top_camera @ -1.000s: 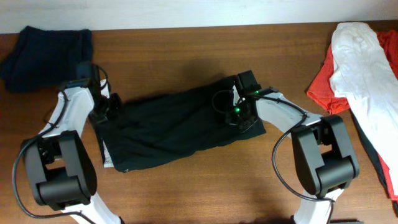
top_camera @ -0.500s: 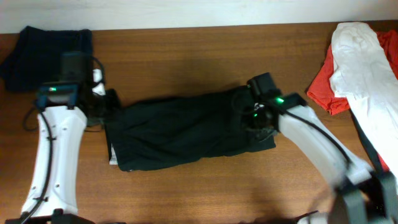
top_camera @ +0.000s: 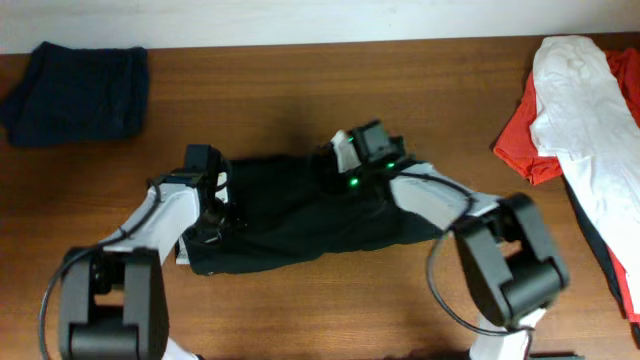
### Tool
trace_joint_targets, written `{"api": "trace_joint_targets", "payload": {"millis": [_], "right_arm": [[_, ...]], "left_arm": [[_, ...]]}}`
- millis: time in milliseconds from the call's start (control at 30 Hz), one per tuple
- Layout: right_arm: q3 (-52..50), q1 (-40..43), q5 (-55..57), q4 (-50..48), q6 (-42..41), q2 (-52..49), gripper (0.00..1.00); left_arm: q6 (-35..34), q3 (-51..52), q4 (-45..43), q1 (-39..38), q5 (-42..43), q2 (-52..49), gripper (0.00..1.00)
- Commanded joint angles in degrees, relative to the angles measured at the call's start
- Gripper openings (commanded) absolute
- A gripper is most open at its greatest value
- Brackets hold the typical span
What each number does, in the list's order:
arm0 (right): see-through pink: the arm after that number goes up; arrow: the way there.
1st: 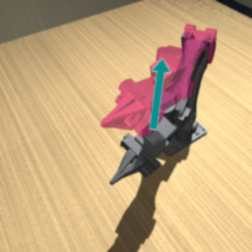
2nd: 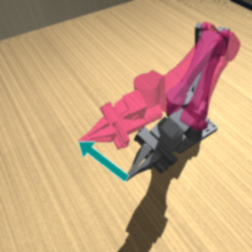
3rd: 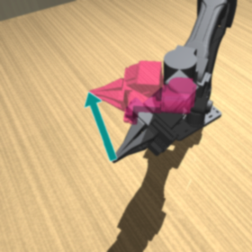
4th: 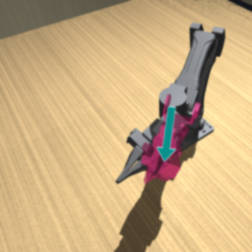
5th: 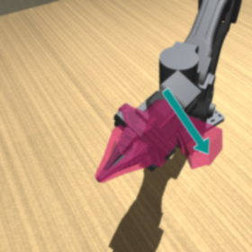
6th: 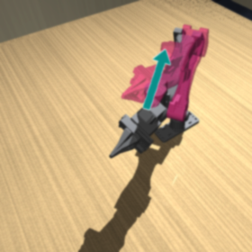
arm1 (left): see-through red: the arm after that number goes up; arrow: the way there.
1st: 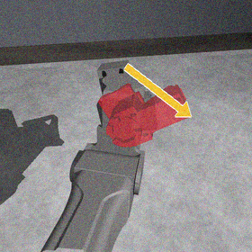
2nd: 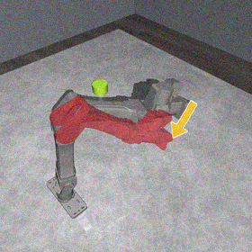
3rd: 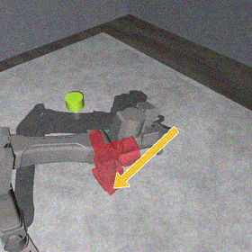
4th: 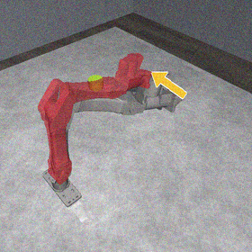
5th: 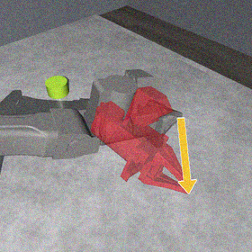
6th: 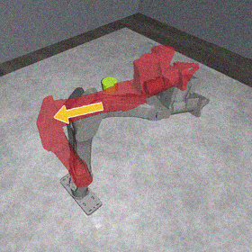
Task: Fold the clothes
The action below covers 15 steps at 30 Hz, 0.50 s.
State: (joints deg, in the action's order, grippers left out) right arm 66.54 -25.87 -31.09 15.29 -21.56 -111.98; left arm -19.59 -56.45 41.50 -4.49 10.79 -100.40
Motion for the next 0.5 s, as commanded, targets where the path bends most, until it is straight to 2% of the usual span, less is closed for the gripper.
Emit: {"api": "trace_joint_targets", "payload": {"millis": [0,200,300,367,433,467], "right_arm": [[1.75,-2.21,5.11,-0.74,-0.35,-3.08,0.04],[2.01,-1.81,21.27,-7.65,-0.37,-3.58,0.09],[2.05,-1.36,36.59,-0.28,-4.92,-3.58,0.07],[2.05,0.15,40.44,5.55,-8.52,-3.48,0.04],[2.05,1.25,43.74,12.52,-14.34,-1.09,0.04],[2.05,0.96,45.05,14.12,-14.53,1.92,0.04]], "left_arm": [[-0.74,0.26,-3.41,3.23,-2.75,-2.91,0.01],[-1.86,0.09,-5.57,9.25,-8.33,-2.99,0.01],[-4.85,-2.14,-1.97,13.11,-13.97,-2.89,0.01],[-5.49,-4.52,2.01,15.28,-15.3,-2.43,0.01],[-8.11,-8.55,8.09,16.55,-20.02,-0.37,0.0],[-8.24,-10.43,10.19,16.44,-22.71,1.81,0.0]]}}
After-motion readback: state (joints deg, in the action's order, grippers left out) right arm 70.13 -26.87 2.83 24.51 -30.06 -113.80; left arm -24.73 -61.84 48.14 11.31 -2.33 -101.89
